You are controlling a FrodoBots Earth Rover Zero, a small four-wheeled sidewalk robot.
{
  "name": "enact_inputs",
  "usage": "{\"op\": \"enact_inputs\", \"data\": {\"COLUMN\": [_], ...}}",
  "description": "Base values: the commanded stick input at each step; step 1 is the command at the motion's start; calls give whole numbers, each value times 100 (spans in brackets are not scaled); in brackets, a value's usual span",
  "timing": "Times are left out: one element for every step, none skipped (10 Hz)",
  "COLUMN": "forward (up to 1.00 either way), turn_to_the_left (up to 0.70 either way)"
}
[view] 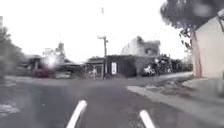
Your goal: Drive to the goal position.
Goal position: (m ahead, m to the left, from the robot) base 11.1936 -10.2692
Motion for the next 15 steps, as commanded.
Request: {"op": "enact_inputs", "data": {"forward": [100,100,100,100,100,100,100,100,100,100,100,100,100,100,100], "turn_to_the_left": [-40,-40,-40,-40,-40,-39,-39,-40,-26,-9,3,3,8,16,12]}}
